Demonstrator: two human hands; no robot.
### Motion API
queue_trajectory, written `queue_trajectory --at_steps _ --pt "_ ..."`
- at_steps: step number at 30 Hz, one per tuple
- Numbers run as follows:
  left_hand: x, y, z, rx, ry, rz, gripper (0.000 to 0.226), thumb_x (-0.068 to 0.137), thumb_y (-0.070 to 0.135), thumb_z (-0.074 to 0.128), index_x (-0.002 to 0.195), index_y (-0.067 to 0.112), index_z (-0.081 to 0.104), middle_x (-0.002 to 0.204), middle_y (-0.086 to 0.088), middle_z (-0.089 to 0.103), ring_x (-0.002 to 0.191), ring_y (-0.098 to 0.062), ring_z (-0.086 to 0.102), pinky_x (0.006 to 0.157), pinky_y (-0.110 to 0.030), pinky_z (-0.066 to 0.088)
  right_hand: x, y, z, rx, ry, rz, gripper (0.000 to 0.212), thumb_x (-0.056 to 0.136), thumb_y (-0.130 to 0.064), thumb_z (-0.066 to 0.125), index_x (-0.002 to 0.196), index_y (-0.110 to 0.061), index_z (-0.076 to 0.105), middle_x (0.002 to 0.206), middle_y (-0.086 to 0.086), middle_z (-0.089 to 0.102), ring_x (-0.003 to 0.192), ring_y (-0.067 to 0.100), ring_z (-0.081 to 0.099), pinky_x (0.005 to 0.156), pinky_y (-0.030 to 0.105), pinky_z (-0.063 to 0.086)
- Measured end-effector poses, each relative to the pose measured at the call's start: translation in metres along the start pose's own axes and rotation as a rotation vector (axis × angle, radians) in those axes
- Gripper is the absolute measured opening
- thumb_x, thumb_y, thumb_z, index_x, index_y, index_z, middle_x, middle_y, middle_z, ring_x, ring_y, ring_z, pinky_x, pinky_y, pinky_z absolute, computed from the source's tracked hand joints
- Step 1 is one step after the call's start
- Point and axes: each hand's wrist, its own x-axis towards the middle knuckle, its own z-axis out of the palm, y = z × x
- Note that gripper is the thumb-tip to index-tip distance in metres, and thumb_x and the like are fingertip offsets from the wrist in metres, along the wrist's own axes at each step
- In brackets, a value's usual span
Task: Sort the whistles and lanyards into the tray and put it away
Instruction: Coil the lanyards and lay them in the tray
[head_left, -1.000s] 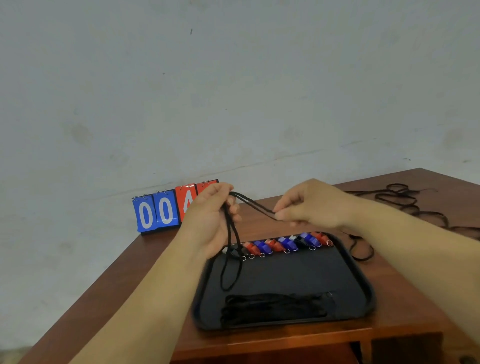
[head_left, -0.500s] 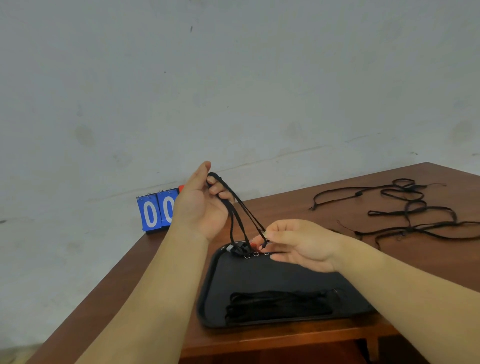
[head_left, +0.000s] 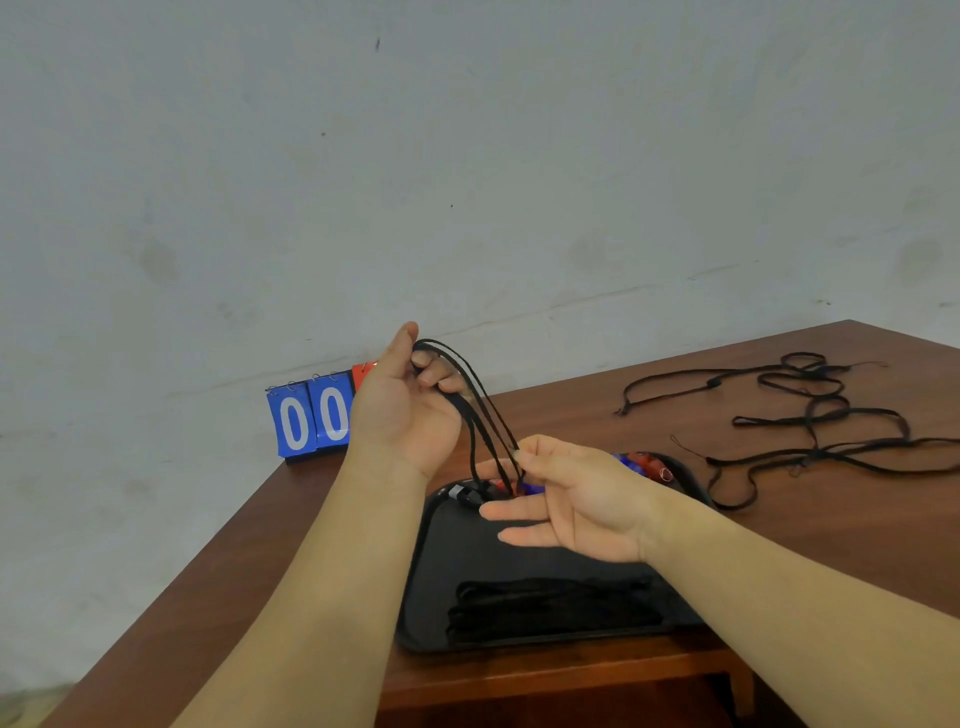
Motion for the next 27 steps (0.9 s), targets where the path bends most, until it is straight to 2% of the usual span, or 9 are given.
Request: queue_trajectory --at_steps 3,6,11,14,17,19,21,24,27 --pt "0.001 -0.002 -0.002 -0.012 -0.011 -0.015 0.015 0.105 0.022 0.054 0.093 0.019 0.063 0.061 0.007 0.047 0.048 -0.006 0.04 0.047 -0.019 0.039 0.001 0.0 -0.003 0.053 0.014 0.002 0.005 0.106 -0.019 0.05 0.108 -0.016 0.053 0.107 0.008 0.074 0.092 0.024 0.073 0.085 0.044 0.059" --pt "0.004 -0.001 -0.007 0.006 0.011 0.004 0.013 0.104 0.021 0.055 0.095 0.018 0.063 0.061 0.007 0.046 0.048 -0.006 0.038 0.047 -0.02 0.038 0.0 -0.003 -0.01 0.061 0.022 -0.002 0.008 0.103 -0.015 0.056 0.096 -0.015 0.06 0.087 0.007 0.066 0.074 0.016 0.064 0.078 0.036 0.059" --pt "0.009 0.004 -0.027 0.097 0.038 -0.009 0.015 0.1 0.019 0.061 0.086 0.018 0.057 0.063 0.007 0.048 0.05 -0.006 0.043 0.051 -0.022 0.042 -0.01 -0.013 -0.028 -0.041 0.161 -0.031 0.009 0.097 -0.011 0.065 0.089 -0.012 0.068 0.077 0.003 0.065 0.063 0.009 0.055 0.064 0.025 0.055" --pt "0.004 0.003 -0.042 0.22 0.054 -0.015 0.005 0.096 0.015 0.066 0.092 0.018 0.064 0.07 0.003 0.057 0.059 -0.009 0.055 0.067 -0.028 0.05 -0.018 -0.022 -0.037 -0.187 0.268 -0.042 0.005 0.094 -0.014 0.069 0.096 -0.012 0.074 0.08 0.003 0.07 0.065 0.009 0.057 0.064 0.024 0.052" --pt "-0.001 0.0 -0.056 0.441 0.11 0.012 0.011 0.097 0.013 0.066 0.1 0.023 0.069 0.079 0.002 0.07 0.077 -0.012 0.067 0.077 -0.03 0.049 -0.022 -0.026 -0.043 -0.33 0.398 -0.103 0.011 0.094 -0.016 0.071 0.103 -0.013 0.077 0.089 0.002 0.077 0.08 0.013 0.064 0.073 0.027 0.053" --pt "-0.003 -0.002 -0.066 0.593 0.177 0.027 0.013 0.095 0.015 0.07 0.105 0.023 0.073 0.089 0.001 0.076 0.088 -0.014 0.07 0.079 -0.031 0.051 -0.023 -0.027 -0.048 -0.389 0.47 -0.153 0.01 0.094 -0.018 0.071 0.102 -0.016 0.077 0.095 0.0 0.08 0.096 0.016 0.069 0.085 0.031 0.054" --pt "-0.005 -0.006 -0.076 0.753 0.229 0.047 0.015 0.093 0.014 0.073 0.106 0.02 0.075 0.093 -0.001 0.079 0.089 -0.014 0.072 0.073 -0.027 0.052 -0.022 -0.025 -0.054 -0.422 0.514 -0.176 0.008 0.094 -0.018 0.071 0.1 -0.018 0.076 0.097 0.001 0.08 0.104 0.018 0.07 0.091 0.034 0.055" --pt "-0.011 -0.013 -0.087 0.947 0.248 0.075 0.011 0.091 0.013 0.075 0.1 0.019 0.078 0.093 -0.001 0.081 0.083 -0.011 0.075 0.065 -0.022 0.054 -0.021 -0.021 -0.061 -0.456 0.561 -0.166 0.008 0.093 -0.015 0.073 0.099 -0.018 0.077 0.096 0.004 0.08 0.099 0.02 0.074 0.088 0.034 0.059" --pt "-0.015 -0.017 -0.097 1.18 0.242 0.092 0.008 0.09 0.018 0.077 0.092 0.025 0.081 0.086 0.003 0.08 0.085 -0.012 0.074 0.074 -0.025 0.054 -0.021 -0.015 -0.065 -0.588 0.595 -0.134 0.008 0.091 -0.015 0.075 0.097 -0.02 0.078 0.09 0.002 0.08 0.09 0.014 0.075 0.076 0.026 0.057"
